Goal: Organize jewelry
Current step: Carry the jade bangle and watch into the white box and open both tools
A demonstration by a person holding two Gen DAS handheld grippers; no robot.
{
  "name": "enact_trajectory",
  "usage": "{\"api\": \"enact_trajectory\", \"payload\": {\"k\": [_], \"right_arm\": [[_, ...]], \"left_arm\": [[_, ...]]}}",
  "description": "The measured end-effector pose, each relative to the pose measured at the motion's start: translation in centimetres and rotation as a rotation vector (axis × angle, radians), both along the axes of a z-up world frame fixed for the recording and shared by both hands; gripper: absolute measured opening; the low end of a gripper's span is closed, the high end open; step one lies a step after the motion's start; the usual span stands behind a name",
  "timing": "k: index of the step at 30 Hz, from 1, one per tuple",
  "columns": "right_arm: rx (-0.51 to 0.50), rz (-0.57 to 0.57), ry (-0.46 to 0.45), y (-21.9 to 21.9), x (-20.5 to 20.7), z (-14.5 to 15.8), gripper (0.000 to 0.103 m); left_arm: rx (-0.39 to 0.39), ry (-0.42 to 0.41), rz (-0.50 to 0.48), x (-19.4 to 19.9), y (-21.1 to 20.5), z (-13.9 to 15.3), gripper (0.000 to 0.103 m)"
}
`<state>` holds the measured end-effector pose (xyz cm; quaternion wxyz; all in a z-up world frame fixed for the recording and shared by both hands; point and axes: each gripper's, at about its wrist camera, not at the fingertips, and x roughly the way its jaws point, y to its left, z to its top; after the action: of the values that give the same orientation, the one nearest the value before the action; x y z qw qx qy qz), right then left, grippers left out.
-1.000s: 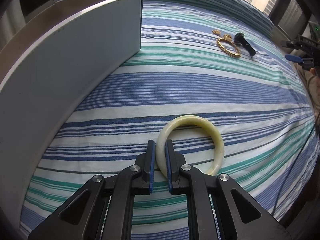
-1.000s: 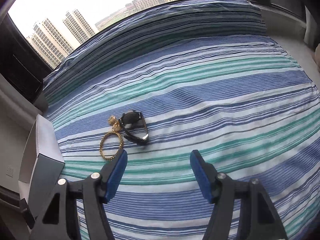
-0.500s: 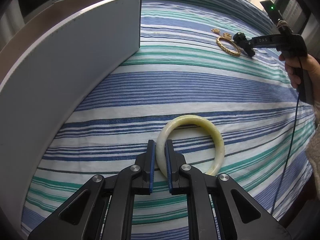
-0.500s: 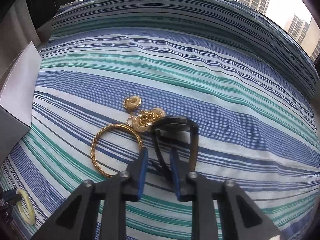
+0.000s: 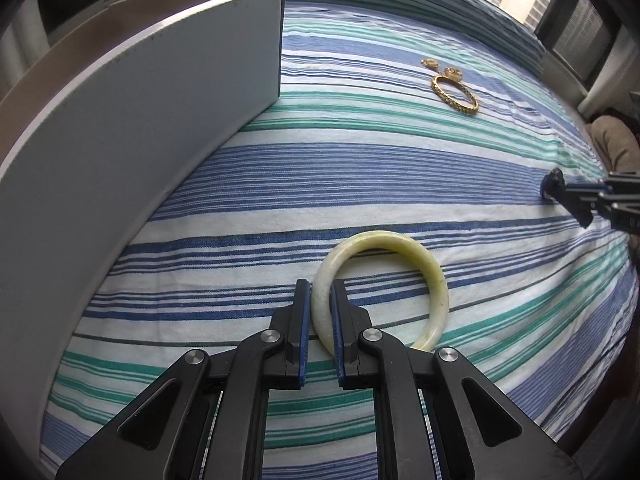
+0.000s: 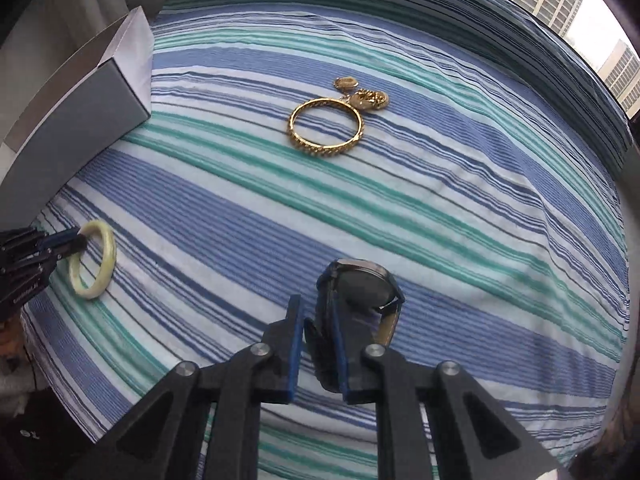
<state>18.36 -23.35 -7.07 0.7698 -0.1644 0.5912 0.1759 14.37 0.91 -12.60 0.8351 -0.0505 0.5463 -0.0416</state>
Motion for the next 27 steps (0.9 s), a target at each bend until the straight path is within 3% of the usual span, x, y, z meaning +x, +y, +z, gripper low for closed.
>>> {"api": "enact_trajectory", "payload": {"k": [6, 9, 13, 14, 16, 18, 21, 23, 24, 25, 27], "right_arm": [[0.06, -0.006, 0.052, 1.5, -5.1, -0.8, 0.016], [0.201, -0.051, 0.087, 0.9, -5.1, -0.2, 0.041], [0.387, -0.148, 0.021, -1.8, -4.7, 3.4, 0.041], [0.385, -0.165, -0.014, -2.5, -4.4, 4.1, 0.041], [0.288, -0.186, -0.059, -3.4, -3.6, 4.1, 0.041], [0.195, -0.204, -0.013, -3.9, -2.9, 2.2, 0.041], [0.189, -0.225, 0.049, -4.3, -2.8, -1.1, 0.041], [0.202, -0.24, 0.036, -4.5, -3.1, -2.3, 0.036], [0.187, -0.247, 0.021, -4.5, -3.2, -2.7, 0.015], [0.17, -0.263, 0.006, -4.7, -3.3, -2.9, 0.008], [0.214, -0.293, -0.011, -5.2, -3.8, -2.5, 0.006]], "left_arm": [[0.005, 0.004, 0.0, 0.1, -0.1, 0.0, 0.008], [0.003, 0.009, 0.0, 0.2, -0.1, 0.0, 0.008], [0.006, 0.004, 0.002, 0.2, -0.1, 0.0, 0.008], [0.008, 0.003, 0.002, 0.2, -0.1, 0.0, 0.008], [0.011, 0.001, 0.0, 0.2, -0.3, 0.1, 0.008], [0.006, 0.002, 0.0, 0.2, -0.2, 0.1, 0.008], [0.0, 0.0, 0.007, 0.1, -0.2, 0.0, 0.008], [-0.001, -0.005, 0.006, 0.0, -0.1, 0.1, 0.008], [-0.012, -0.003, 0.007, -0.1, 0.0, 0.1, 0.008], [-0.025, -0.001, 0.011, -0.3, 0.2, 0.2, 0.008], [-0.037, -0.01, 0.02, -1.0, 0.6, 0.8, 0.008]]}}
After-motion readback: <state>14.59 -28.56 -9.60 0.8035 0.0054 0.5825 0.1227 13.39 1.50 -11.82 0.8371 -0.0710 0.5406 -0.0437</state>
